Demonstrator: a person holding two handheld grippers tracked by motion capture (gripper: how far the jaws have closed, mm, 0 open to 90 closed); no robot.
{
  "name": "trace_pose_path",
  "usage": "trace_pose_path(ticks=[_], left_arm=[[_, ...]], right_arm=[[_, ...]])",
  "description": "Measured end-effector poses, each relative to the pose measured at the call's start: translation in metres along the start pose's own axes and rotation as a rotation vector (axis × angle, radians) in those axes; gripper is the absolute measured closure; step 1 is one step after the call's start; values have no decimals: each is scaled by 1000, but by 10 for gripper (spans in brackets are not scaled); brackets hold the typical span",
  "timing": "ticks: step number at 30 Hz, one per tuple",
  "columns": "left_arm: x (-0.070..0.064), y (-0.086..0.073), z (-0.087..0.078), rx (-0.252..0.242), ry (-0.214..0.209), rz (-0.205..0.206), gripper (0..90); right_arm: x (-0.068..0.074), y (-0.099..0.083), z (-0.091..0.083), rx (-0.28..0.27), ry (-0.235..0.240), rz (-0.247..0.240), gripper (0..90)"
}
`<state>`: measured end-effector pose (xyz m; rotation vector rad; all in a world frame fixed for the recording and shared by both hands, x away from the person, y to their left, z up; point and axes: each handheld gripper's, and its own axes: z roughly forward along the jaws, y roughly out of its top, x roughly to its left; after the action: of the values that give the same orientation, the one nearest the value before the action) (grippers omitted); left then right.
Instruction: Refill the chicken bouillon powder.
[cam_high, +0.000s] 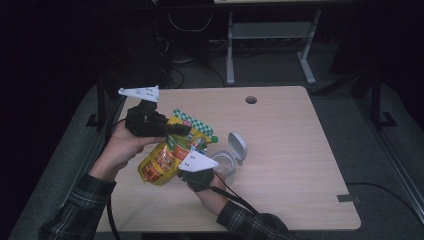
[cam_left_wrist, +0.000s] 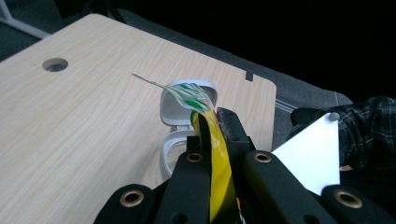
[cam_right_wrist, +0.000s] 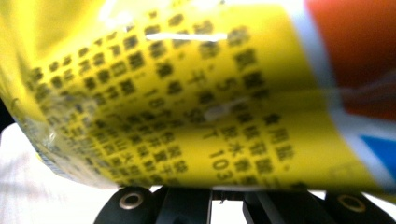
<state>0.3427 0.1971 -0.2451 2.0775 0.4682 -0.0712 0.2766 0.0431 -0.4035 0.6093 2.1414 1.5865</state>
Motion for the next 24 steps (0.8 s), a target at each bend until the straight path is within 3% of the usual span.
trace_pose_path(ticks=[8, 24], left_arm=[[6, 8, 17, 50, -7, -7, 900], [7, 17, 37, 104, -5, -14, 900]], right_arm=[[-3, -5, -1, -14, 32, 60, 900], [-2, -8, -3, -58, 74, 74, 899]])
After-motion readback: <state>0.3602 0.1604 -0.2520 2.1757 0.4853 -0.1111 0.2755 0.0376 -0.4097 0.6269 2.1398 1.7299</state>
